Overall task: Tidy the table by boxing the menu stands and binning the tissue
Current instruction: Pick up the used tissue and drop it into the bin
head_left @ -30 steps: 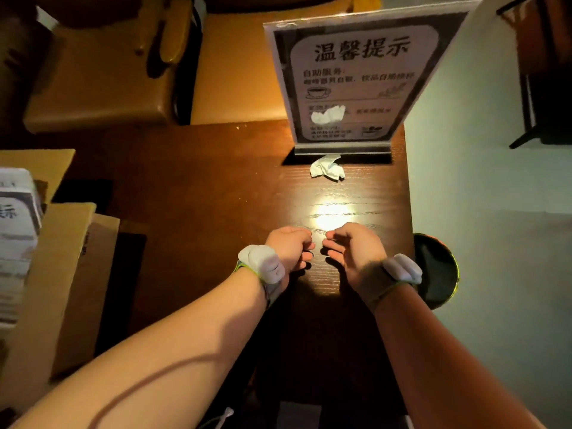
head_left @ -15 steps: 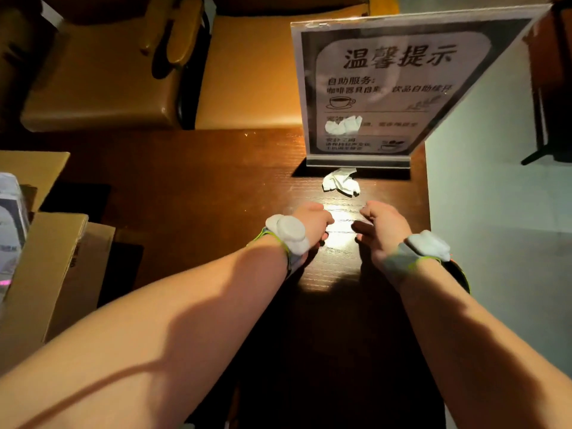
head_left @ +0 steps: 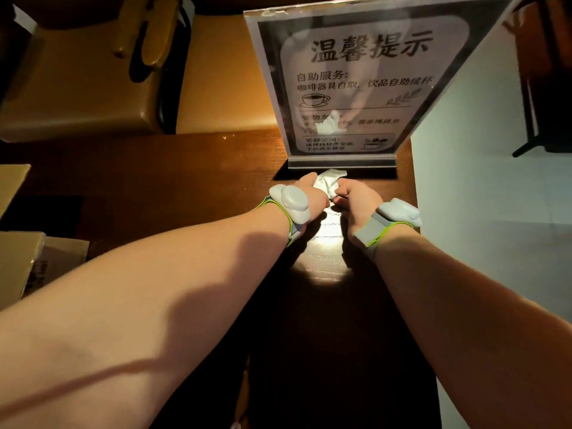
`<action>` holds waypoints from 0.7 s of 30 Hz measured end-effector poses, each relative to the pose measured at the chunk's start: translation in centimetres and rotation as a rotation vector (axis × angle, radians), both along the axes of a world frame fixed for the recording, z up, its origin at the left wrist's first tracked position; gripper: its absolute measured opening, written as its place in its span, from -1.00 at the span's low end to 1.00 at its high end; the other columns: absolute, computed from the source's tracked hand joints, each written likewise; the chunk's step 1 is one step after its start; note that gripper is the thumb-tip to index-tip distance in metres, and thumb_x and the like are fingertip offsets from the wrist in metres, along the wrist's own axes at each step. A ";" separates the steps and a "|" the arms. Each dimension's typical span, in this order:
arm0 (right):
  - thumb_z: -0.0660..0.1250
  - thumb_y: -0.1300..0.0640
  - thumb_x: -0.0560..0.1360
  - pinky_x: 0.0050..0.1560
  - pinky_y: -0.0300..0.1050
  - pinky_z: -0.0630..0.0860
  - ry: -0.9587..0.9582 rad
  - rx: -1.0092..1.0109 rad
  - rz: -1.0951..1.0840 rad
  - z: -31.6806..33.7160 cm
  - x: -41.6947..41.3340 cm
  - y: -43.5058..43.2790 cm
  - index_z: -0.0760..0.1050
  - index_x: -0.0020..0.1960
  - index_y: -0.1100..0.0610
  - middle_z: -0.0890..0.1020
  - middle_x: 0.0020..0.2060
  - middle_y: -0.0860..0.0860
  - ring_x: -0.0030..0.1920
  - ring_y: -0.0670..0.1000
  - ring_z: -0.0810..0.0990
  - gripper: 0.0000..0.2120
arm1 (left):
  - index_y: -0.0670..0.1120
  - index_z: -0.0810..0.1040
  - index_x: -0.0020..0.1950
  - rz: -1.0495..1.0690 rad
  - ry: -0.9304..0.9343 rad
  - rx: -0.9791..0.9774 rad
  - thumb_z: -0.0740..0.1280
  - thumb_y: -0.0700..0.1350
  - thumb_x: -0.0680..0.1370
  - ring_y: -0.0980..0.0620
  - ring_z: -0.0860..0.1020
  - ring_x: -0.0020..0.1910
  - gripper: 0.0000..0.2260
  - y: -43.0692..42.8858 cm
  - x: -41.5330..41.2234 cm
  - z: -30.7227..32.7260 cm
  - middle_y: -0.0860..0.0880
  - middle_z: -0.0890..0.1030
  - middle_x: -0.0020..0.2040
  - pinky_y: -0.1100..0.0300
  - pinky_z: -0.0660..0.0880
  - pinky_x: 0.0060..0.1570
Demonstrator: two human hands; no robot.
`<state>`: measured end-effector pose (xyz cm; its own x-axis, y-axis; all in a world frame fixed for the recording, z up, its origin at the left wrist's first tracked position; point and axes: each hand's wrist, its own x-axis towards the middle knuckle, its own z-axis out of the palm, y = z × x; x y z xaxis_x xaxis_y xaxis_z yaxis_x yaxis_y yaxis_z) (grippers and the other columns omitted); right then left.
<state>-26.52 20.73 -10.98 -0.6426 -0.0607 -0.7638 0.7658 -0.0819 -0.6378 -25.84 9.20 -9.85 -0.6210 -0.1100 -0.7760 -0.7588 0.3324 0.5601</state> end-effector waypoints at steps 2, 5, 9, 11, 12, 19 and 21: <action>0.26 0.14 0.40 -0.31 -0.20 0.41 0.000 -0.004 0.013 -0.1 0.1 -0.2 0.46 -0.23 0.06 0.49 -0.32 0.00 -0.34 -0.07 0.46 -0.95 | 0.09 0.18 0.54 0.023 0.034 0.032 0.26 -0.25 0.49 0.06 0.54 -0.04 -0.35 0.5 0.3 0.5 -0.08 0.39 0.45 0.30 0.50 -0.28; 0.20 0.16 0.52 -0.35 -0.21 0.36 -0.016 -0.035 -0.019 -0.4 0.3 -0.3 0.42 -0.23 0.06 0.47 -0.40 0.00 -0.38 -0.06 0.41 -0.85 | 0.00 0.25 0.52 0.120 0.048 0.102 0.20 -0.38 0.50 0.14 0.46 -0.30 -0.38 1.8 1.4 1.6 -0.05 0.57 0.15 0.43 0.32 -0.68; 0.20 0.19 0.48 -0.35 -0.19 0.32 -0.038 -0.040 -0.073 -0.6 1.3 -0.1 0.44 -0.27 0.08 0.53 -0.54 -0.07 -0.39 -0.04 0.40 -0.84 | -0.10 0.39 0.44 0.132 0.069 0.125 0.14 -0.48 0.49 0.14 0.42 -0.35 -0.45 3.0 2.6 3.4 0.03 0.51 -0.11 0.45 0.26 -0.72; 0.22 0.19 0.43 -0.32 -0.13 0.29 -0.037 0.008 -0.100 -0.6 2.1 0.1 0.46 -0.30 0.12 0.54 -0.39 0.01 -0.36 -0.01 0.41 -0.86 | -0.13 0.36 0.46 0.154 0.054 0.144 0.13 -0.49 0.50 0.15 0.42 -0.33 -0.44 3.4 3.0 4.1 0.01 0.56 0.01 0.45 0.27 -0.71; 0.23 0.18 0.42 -0.31 -0.12 0.29 -0.039 0.012 -0.111 -0.6 2.5 0.1 0.46 -0.31 0.13 0.52 -0.37 0.03 -0.35 0.00 0.41 -0.86 | -0.14 0.32 0.48 0.165 0.045 0.145 0.13 -0.49 0.50 0.15 0.42 -0.32 -0.43 3.5 3.3 4.2 -0.04 0.56 0.17 0.45 0.28 -0.71; 0.29 0.03 0.27 -0.25 -0.11 0.32 -0.059 0.031 -0.263 -1.7 6.7 2.0 0.61 -0.29 0.16 0.52 -0.54 -0.09 -0.33 -0.01 0.43 -0.78 | -0.14 0.26 0.51 0.197 -0.002 0.168 0.15 -0.47 0.51 0.01 0.51 -0.17 -0.41 6.1 6.1 4.3 -0.09 0.39 0.45 0.45 0.29 -0.68; 0.29 0.05 0.28 -0.20 -0.13 0.35 -0.058 0.011 -0.286 -1.6 7.8 3.1 0.60 -0.28 0.04 0.56 -0.51 -0.13 -0.30 -0.04 0.47 -0.87 | -0.14 0.27 0.51 0.183 -0.013 0.171 0.15 -0.46 0.51 -0.03 0.50 -0.06 -0.42 7.1 6.8 4.2 -0.08 0.38 0.45 0.45 0.29 -0.67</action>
